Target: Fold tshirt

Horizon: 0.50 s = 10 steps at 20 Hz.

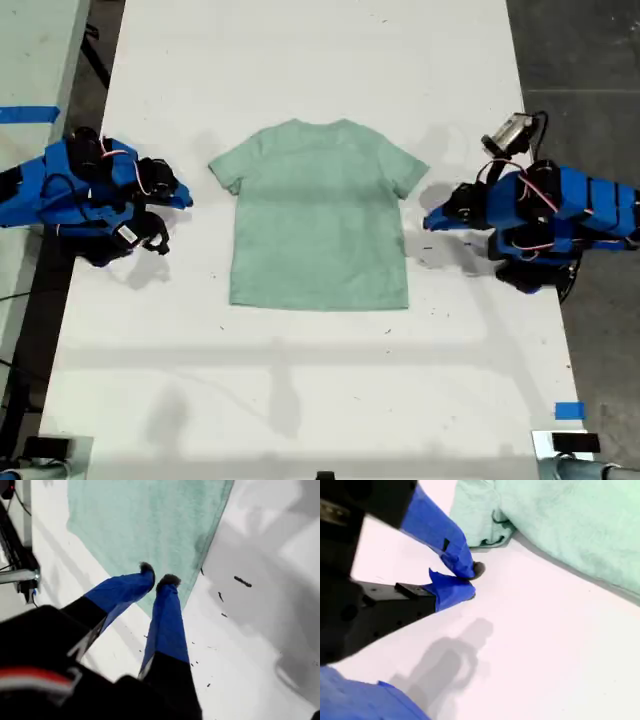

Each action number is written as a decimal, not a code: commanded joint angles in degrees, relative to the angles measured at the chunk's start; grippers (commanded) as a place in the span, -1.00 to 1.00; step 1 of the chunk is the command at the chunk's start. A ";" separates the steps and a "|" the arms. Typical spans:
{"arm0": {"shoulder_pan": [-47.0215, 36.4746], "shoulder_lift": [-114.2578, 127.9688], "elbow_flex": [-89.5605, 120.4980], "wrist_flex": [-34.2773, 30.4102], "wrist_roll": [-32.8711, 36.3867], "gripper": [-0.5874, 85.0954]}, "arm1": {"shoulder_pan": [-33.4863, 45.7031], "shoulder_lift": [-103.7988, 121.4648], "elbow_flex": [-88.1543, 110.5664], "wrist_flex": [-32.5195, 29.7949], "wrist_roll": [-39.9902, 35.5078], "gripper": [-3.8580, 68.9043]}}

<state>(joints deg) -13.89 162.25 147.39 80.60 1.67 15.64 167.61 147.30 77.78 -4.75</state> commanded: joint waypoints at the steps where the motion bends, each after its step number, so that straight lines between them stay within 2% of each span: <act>1: -8.61 -16.70 -21.80 5.54 9.40 -0.99 | 10.11 -9.49 -12.39 2.81 -9.58 -0.76; 6: -23.20 -37.44 -48.43 13.71 24.87 -0.99 | 28.74 -29.36 -30.85 5.98 -26.81 -0.72; 10: -28.74 -48.69 -61.96 17.75 30.06 -0.99 | 34.98 -42.71 -45.09 7.56 -34.19 -0.67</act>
<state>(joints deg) -39.81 116.37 92.46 96.59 29.79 48.43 128.14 110.48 84.73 -35.77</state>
